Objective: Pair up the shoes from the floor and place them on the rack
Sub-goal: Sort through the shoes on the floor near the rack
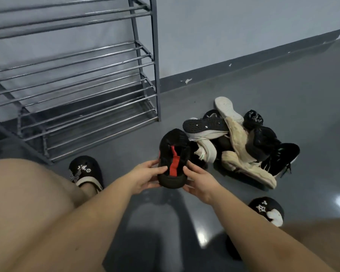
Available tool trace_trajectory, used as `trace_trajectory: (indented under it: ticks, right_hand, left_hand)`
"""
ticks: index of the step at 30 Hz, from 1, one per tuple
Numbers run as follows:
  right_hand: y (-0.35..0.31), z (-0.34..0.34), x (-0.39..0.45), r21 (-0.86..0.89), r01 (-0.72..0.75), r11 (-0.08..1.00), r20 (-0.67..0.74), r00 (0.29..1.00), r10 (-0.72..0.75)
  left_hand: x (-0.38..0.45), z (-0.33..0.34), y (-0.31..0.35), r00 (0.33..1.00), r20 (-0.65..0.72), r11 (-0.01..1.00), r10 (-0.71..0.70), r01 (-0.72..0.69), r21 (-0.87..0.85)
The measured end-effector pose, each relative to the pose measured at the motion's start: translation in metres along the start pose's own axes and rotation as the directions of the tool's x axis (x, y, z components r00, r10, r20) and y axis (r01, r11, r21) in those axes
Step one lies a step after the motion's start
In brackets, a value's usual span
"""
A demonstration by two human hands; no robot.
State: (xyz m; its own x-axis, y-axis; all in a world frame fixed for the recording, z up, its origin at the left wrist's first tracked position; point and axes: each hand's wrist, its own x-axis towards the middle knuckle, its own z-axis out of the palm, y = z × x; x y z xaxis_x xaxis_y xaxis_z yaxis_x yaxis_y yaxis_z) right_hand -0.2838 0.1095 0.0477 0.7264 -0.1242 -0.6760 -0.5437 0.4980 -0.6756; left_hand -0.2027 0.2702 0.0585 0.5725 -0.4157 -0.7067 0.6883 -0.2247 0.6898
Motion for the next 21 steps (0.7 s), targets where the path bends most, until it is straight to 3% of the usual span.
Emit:
trace_trajectory:
  ticks: [8, 21]
  right_hand:
    - [0.023, 0.026, 0.049, 0.023, -0.03, 0.999, -0.081, 0.996, 0.031]
    - [0.063, 0.022, 0.113, 0.065, -0.24, 0.969, -0.034, 0.97, 0.242]
  left_hand:
    - [0.043, -0.03, -0.005, 0.995, -0.057, 0.996, -0.087, 0.085, -0.041]
    - [0.099, -0.054, -0.063, 0.958, -0.125, 0.908, -0.257, 0.195, -0.371]
